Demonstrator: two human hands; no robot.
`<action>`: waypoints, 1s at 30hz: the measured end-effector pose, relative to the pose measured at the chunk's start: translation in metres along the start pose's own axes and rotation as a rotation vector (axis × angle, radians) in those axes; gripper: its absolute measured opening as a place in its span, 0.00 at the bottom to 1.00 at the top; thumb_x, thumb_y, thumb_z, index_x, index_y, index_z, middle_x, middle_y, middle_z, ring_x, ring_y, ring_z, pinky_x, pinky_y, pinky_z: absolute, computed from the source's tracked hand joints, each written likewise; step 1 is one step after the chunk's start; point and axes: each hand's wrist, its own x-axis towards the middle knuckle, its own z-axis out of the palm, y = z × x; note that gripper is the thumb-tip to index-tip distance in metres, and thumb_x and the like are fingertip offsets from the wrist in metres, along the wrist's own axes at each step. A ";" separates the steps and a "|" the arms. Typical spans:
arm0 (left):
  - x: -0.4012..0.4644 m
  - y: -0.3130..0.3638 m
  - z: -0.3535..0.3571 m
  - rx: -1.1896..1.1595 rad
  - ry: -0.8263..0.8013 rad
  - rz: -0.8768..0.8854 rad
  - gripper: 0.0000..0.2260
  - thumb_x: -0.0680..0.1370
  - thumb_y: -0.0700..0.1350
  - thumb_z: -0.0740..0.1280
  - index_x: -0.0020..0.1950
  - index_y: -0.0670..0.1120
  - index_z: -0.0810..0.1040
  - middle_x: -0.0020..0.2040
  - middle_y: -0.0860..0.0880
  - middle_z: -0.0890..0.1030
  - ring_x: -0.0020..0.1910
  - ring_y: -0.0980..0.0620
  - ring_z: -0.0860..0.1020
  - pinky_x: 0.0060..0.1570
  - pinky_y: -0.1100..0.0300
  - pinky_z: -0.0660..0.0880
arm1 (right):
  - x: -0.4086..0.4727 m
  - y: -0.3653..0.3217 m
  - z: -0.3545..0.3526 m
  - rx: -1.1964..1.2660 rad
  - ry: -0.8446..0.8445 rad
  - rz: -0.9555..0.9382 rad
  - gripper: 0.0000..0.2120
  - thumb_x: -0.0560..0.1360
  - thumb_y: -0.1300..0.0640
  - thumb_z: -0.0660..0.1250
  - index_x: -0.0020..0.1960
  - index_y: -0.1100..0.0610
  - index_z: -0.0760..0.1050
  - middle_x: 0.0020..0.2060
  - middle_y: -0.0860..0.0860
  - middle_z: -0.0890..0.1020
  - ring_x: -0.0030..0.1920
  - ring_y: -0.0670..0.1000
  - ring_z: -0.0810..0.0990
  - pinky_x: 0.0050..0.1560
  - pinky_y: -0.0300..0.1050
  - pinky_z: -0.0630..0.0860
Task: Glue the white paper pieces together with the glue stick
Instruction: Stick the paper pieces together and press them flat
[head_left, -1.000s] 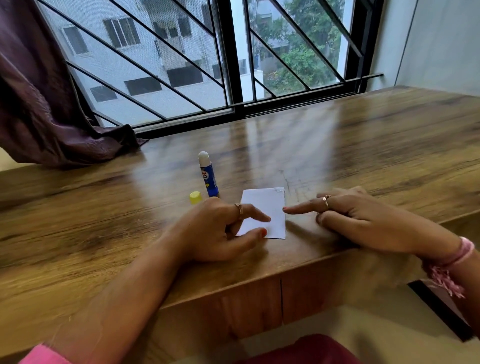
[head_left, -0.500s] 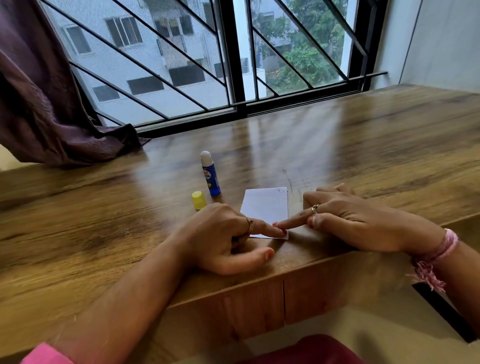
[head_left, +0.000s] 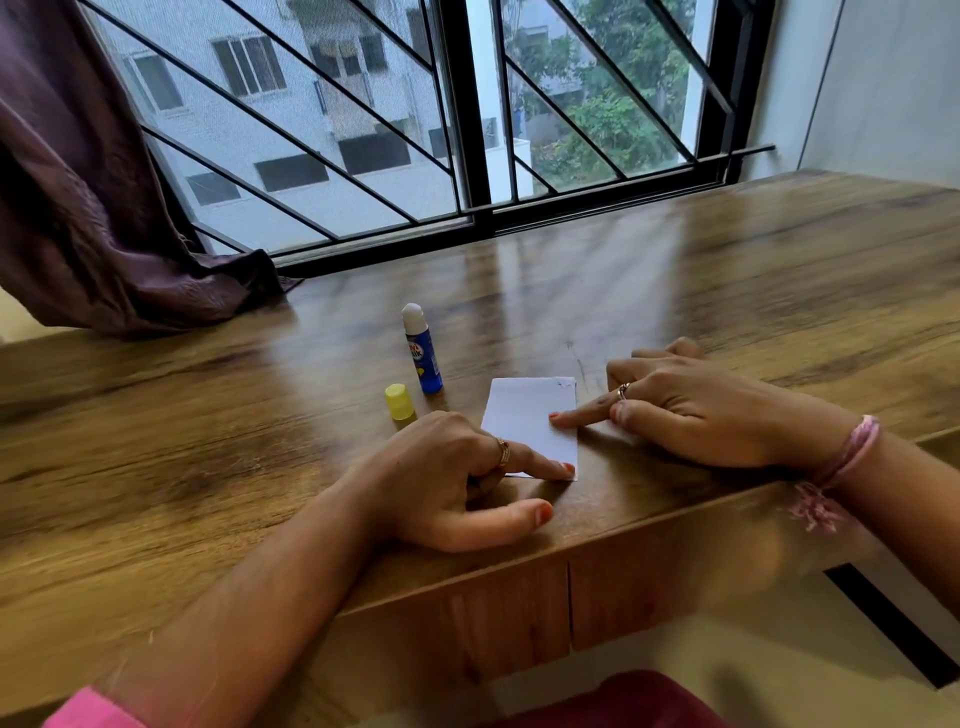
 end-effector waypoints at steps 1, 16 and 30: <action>0.000 0.000 0.000 0.003 0.001 0.000 0.18 0.77 0.55 0.62 0.63 0.50 0.78 0.23 0.49 0.72 0.22 0.54 0.70 0.26 0.67 0.63 | 0.003 0.003 -0.001 -0.010 0.001 0.017 0.21 0.76 0.43 0.44 0.61 0.27 0.67 0.37 0.42 0.69 0.46 0.37 0.68 0.48 0.42 0.55; -0.002 -0.002 0.001 0.011 0.004 0.024 0.16 0.77 0.51 0.64 0.63 0.50 0.78 0.22 0.56 0.65 0.22 0.56 0.69 0.27 0.69 0.62 | 0.015 0.030 0.001 0.191 0.069 0.166 0.25 0.75 0.44 0.41 0.65 0.32 0.68 0.51 0.38 0.76 0.57 0.39 0.70 0.56 0.46 0.58; -0.006 -0.019 -0.001 0.168 0.316 -0.232 0.14 0.77 0.55 0.59 0.50 0.49 0.80 0.24 0.53 0.69 0.22 0.57 0.68 0.27 0.58 0.69 | 0.011 0.028 0.005 0.217 0.084 0.147 0.22 0.76 0.45 0.44 0.60 0.31 0.72 0.41 0.40 0.72 0.51 0.30 0.69 0.58 0.45 0.57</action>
